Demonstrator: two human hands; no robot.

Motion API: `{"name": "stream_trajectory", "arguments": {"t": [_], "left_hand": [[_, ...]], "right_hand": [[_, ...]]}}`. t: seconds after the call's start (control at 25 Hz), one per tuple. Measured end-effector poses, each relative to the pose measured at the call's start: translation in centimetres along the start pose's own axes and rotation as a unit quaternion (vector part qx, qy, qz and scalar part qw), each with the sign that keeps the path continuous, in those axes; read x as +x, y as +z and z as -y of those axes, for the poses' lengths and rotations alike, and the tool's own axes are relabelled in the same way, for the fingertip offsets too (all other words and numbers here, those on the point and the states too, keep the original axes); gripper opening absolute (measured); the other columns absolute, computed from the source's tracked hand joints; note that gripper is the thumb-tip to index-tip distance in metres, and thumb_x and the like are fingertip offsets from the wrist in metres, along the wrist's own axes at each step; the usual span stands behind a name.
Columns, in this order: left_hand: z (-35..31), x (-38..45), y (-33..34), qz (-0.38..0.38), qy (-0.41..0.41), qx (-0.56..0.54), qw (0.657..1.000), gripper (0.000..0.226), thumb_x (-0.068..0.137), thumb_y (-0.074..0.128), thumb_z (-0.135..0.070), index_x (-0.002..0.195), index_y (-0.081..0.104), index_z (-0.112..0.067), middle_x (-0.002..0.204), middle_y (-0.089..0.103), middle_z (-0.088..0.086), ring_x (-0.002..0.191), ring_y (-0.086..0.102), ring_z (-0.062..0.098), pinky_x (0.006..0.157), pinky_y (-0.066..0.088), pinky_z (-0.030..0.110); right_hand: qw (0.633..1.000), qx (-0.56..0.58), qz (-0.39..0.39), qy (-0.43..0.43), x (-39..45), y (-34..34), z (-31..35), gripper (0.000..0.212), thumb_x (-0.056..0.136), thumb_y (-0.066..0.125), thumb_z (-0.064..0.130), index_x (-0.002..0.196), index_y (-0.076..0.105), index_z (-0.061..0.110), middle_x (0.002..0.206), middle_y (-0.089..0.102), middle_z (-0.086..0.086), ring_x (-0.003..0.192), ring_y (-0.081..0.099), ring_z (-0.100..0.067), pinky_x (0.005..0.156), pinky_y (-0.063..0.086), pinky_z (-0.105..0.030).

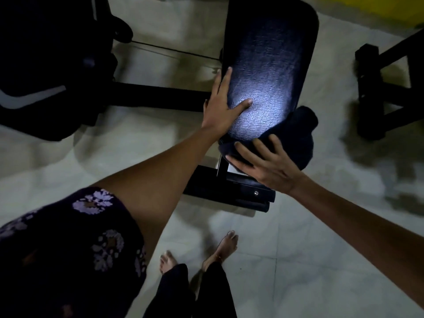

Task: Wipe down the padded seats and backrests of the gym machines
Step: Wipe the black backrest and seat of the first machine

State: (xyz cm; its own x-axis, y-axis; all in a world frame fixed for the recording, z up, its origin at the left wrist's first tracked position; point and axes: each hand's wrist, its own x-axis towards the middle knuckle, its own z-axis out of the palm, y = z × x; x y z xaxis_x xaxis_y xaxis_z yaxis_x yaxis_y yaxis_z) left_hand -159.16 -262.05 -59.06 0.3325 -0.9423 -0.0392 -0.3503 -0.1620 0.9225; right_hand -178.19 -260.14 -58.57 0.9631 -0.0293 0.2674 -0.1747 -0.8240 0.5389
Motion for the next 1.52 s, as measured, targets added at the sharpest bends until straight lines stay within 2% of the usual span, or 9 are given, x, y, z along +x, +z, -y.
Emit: {"name": "stream_trajectory", "arguments": {"t": [0.2,0.36,0.6,0.92,1.12,1.24,1.36,1.44,1.52], "left_hand": [[0.3,-0.1,0.1,-0.002,-0.018,-0.013,1.0,0.11,0.067,0.058,-0.068,0.152,0.008,-0.018,0.159,0.012,0.0,0.145,0.014,0.013,0.114,0.018,0.056],[0.2,0.0,0.1,-0.002,-0.018,-0.032,0.999,0.107,0.069,0.062,-0.061,0.152,0.008,-0.019,0.159,0.012,0.001,0.145,0.014,0.014,0.115,0.018,0.055],[0.1,-0.2,0.1,-0.014,-0.019,-0.045,0.999,0.111,0.064,0.057,-0.068,0.152,0.011,-0.019,0.158,0.015,0.0,0.144,0.017,0.013,0.115,0.019,0.054],[0.3,-0.2,0.4,-0.024,-0.025,-0.056,0.998,0.101,0.073,0.066,-0.051,0.152,0.013,-0.017,0.158,0.017,0.001,0.144,0.017,0.014,0.116,0.019,0.052],[0.5,0.1,0.3,0.0,-0.019,-0.063,0.998,0.093,0.083,0.066,-0.038,0.152,0.01,-0.012,0.159,0.012,0.005,0.145,0.012,0.014,0.116,0.013,0.027],[0.4,0.0,0.1,0.013,-0.02,-0.067,0.997,0.09,0.085,0.066,-0.034,0.151,0.009,-0.01,0.159,0.011,0.006,0.144,0.012,0.012,0.11,0.01,0.016],[-0.2,-0.6,-0.1,0.004,-0.053,-0.065,0.996,0.087,0.087,0.059,-0.041,0.151,0.009,-0.009,0.158,0.016,0.006,0.143,0.019,0.015,0.115,0.015,0.027],[-0.9,-2.1,0.5,-0.052,-0.106,-0.065,0.991,0.072,0.094,0.054,-0.035,0.15,0.016,-0.009,0.156,0.024,0.007,0.141,0.026,0.019,0.116,0.02,0.037],[-1.8,-4.1,2.2,-0.147,-0.156,-0.058,0.975,0.058,0.097,0.047,-0.037,0.146,0.03,-0.01,0.148,0.037,0.008,0.135,0.036,0.024,0.11,0.028,0.041]], "right_hand": [[0.996,0.003,0.039,-0.078,-4.9,-1.6,-3.2,0.039,0.1,0.027,0.007,0.13,0.05,0.016,0.129,0.045,-0.011,0.102,0.045,-0.031,0.086,0.035,-0.049],[0.996,-0.001,0.058,-0.065,-4.6,-1.4,-3.3,0.041,0.098,0.031,0.006,0.123,0.061,0.017,0.122,0.048,-0.012,0.098,0.046,-0.033,0.083,0.036,-0.049],[0.997,-0.052,0.056,-0.02,1.4,-0.5,2.3,0.035,0.098,0.036,0.01,0.125,0.057,0.006,0.117,0.054,-0.011,0.096,0.048,-0.031,0.086,0.036,-0.05],[0.998,0.04,0.042,-0.003,-2.4,-1.7,-1.4,0.033,0.098,0.038,0.014,0.117,0.065,0.018,0.117,0.049,-0.014,0.092,0.045,-0.032,0.08,0.037,-0.047],[0.994,0.083,0.069,0.013,2.8,-0.9,0.3,0.039,0.085,0.066,0.029,0.121,0.06,0.018,0.12,0.047,-0.014,0.09,0.043,-0.031,0.076,0.035,-0.044],[0.985,0.162,0.065,-0.001,1.5,-1.9,-2.2,0.038,0.086,0.06,0.035,0.122,0.06,0.024,0.119,0.05,-0.014,0.089,0.046,-0.029,0.075,0.033,-0.041],[0.96,0.195,0.114,0.164,0.4,-1.3,-6.9,0.046,0.081,0.043,0.036,0.125,0.055,0.029,0.12,0.051,-0.016,0.097,0.047,-0.033,0.077,0.037,-0.044],[0.9,0.238,0.145,0.334,1.4,1.1,-11.2,0.056,0.078,0.041,0.043,0.129,0.057,0.027,0.122,0.047,-0.02,0.105,0.048,-0.04,0.087,0.042,-0.054],[0.856,0.273,0.156,0.41,3.6,2.7,-13.7,0.061,0.077,0.039,0.05,0.131,0.056,0.027,0.125,0.046,-0.021,0.113,0.045,-0.04,0.096,0.038,-0.056]]}}
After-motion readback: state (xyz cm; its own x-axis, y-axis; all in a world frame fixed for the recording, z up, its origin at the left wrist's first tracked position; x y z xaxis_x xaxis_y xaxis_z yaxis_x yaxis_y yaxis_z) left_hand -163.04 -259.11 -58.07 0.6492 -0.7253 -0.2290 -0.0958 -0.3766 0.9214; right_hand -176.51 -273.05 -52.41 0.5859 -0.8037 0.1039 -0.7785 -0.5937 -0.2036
